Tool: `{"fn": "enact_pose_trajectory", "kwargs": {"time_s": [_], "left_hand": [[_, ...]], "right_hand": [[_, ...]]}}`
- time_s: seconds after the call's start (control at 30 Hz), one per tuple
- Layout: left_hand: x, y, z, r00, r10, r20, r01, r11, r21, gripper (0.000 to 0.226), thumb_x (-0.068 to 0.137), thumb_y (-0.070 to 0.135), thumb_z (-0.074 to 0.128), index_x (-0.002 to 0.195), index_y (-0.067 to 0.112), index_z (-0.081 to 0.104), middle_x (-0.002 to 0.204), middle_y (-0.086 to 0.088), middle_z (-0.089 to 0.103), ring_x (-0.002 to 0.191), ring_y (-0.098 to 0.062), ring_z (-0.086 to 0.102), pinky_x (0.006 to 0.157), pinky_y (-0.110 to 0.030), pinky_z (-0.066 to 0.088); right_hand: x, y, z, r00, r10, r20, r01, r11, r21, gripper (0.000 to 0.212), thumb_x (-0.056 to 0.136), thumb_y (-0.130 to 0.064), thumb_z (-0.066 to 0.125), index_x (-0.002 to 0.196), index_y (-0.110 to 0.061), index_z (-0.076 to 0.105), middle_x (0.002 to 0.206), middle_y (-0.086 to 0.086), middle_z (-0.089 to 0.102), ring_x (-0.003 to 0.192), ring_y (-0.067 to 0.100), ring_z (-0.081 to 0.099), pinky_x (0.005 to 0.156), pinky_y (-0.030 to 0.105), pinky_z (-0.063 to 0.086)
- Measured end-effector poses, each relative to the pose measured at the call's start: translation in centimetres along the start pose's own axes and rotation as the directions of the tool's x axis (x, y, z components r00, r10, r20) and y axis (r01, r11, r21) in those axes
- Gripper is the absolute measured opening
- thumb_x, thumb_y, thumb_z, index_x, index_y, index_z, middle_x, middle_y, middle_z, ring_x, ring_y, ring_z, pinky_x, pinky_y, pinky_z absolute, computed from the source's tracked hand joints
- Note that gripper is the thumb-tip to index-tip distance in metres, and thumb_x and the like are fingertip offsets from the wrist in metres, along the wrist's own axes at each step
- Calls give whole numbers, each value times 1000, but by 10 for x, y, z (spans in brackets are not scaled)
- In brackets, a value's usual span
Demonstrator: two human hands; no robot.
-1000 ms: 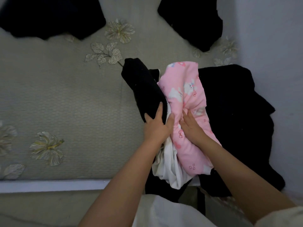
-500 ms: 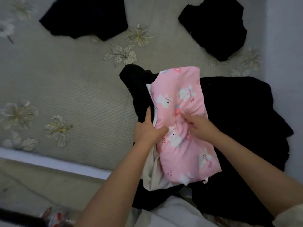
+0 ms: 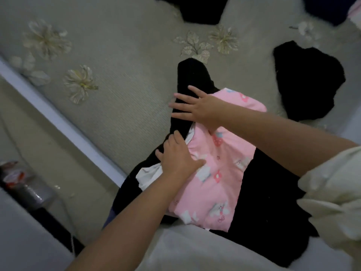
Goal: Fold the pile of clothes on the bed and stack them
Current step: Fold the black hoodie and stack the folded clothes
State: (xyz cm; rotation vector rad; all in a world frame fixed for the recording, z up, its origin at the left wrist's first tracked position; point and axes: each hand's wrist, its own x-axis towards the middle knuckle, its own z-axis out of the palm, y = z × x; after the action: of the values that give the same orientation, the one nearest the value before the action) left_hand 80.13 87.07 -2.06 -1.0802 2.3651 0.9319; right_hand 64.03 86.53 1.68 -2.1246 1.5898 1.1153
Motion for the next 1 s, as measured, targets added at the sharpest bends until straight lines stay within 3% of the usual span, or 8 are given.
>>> {"fn": "enact_pose_trajectory", "kwargs": {"time_s": [0.13, 0.2, 0.27, 0.33, 0.5, 0.63, 0.77, 1.0], "left_hand": [[-2, -5, 3, 1000, 18, 6, -18, 996, -92, 115, 68, 53, 70, 144, 2, 2, 149, -12, 18, 135, -26, 21, 108, -41, 21], [-4, -9, 4, 999, 33, 5, -31, 988, -148, 114, 68, 51, 72, 143, 0, 2, 147, -12, 18, 135, -25, 21, 110, -36, 19], [-6, -15, 6, 1000, 3, 3, -3, 979, -205, 117, 66, 50, 74, 143, 0, 1, 146, -13, 17, 135, -25, 19, 111, -31, 15], [-5, -23, 6, 997, -75, 19, 77, 981, -177, 122, 63, 55, 74, 144, 1, 0, 146, -16, 17, 135, -28, 16, 112, -33, 10], [3, -48, 6, 954, -264, 141, 273, 961, -51, 122, 58, 65, 71, 145, 12, 3, 145, -14, 26, 133, -31, 25, 108, -44, 18], [12, -50, 13, 965, -246, 90, 254, 962, -98, 84, 61, 55, 74, 121, 9, 38, 124, -9, 49, 115, -26, 48, 94, -37, 34], [26, -59, 15, 969, -209, 128, 225, 966, -128, 61, 64, 49, 71, 105, 11, 49, 111, -6, 58, 105, -24, 54, 95, -37, 36], [20, -68, 11, 997, -2, 73, 26, 946, -324, 51, 72, 46, 67, 101, 5, 62, 99, -12, 66, 93, -29, 61, 73, -29, 44]], "right_hand": [[31, 4, -10, 986, -126, 109, 135, 988, -81, 106, 59, -44, 79, 143, -14, 22, 156, 5, -4, 142, 25, -13, 111, 51, -9], [39, 2, -11, 981, -143, 134, 149, 988, -32, 98, 61, -38, 77, 140, -13, 25, 151, 10, 24, 143, 24, 8, 113, 49, -1], [44, 0, -7, 985, -131, 112, 129, 991, 25, 86, 64, -32, 74, 134, -12, 29, 127, 12, 50, 127, 25, 39, 113, 48, 6], [48, -5, -4, 991, -110, 82, 107, 993, 45, 73, 66, -24, 70, 130, -12, 36, 108, 9, 58, 110, 25, 51, 112, 49, 6], [56, -19, 5, 997, -65, 31, 62, 994, 88, 34, 68, -18, 64, 102, -15, 57, 94, 2, 62, 98, 22, 55, 113, 46, 8], [58, -21, 14, 997, -26, 71, 13, 986, 167, 46, 74, -18, 56, 119, -12, 50, 109, 3, 57, 126, 24, 38, 113, 49, -1], [60, -27, 19, 999, 38, 31, -45, 965, 260, 20, 75, -17, 51, 94, -11, 48, 61, -3, 39, 90, 24, 56, 114, 40, 6], [37, -39, 10, 988, 135, -73, -110, 957, 269, 12, 77, -20, 48, 86, -11, 50, 64, 0, 45, 78, 25, 56, 112, 39, 10]]}}
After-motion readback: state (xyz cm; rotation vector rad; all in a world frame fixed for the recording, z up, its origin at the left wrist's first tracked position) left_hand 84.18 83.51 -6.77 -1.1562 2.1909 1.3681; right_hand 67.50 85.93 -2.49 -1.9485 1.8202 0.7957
